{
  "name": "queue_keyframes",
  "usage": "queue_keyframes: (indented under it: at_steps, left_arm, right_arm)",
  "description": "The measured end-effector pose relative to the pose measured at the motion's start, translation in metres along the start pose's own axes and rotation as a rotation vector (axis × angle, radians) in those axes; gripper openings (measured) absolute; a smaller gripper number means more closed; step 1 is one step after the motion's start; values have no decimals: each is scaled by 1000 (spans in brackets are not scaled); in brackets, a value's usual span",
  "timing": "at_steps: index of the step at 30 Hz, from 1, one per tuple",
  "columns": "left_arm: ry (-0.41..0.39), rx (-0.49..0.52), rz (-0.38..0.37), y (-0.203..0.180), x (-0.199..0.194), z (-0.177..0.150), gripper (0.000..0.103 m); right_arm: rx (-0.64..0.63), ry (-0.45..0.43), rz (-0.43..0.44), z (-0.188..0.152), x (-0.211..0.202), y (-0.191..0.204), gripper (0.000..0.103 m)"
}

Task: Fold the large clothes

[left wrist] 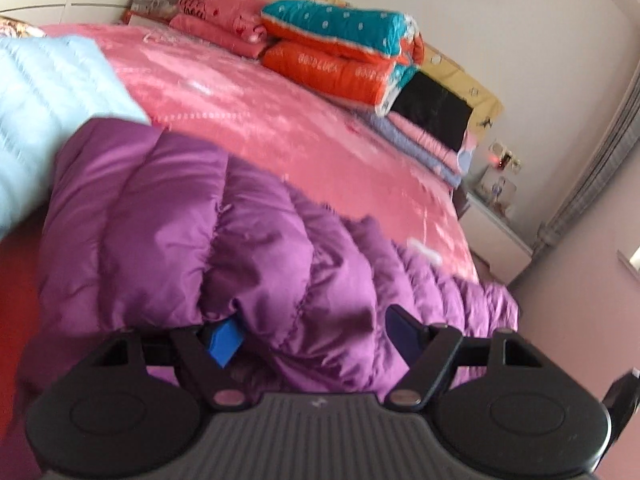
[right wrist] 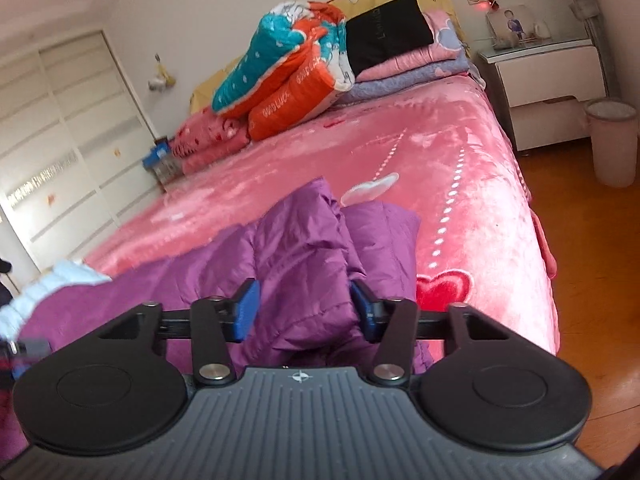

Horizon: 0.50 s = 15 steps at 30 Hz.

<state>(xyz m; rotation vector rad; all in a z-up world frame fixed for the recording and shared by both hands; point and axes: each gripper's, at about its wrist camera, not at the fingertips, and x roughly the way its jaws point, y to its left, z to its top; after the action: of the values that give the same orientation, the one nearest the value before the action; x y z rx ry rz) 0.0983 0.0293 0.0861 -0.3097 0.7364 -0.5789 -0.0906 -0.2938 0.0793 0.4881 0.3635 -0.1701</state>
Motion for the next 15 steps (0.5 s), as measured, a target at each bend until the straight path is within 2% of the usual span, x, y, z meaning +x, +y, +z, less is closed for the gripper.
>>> queue_keyframes:
  at_steps: [2, 3, 8, 15]
  left_arm:
    - [-30, -5, -13, 0, 6, 8, 76]
    - [-39, -3, -18, 0, 13, 12, 76]
    - [11, 19, 11, 1, 42, 13, 76]
    - [70, 25, 10, 4, 24, -6, 76]
  right_arm:
    - [-14, 6, -20, -2, 5, 2, 46]
    - [-21, 5, -29, -2, 7, 3, 45]
    - [-80, 5, -101, -1, 16, 11, 42]
    - [-78, 10, -185, 5, 23, 0, 40]
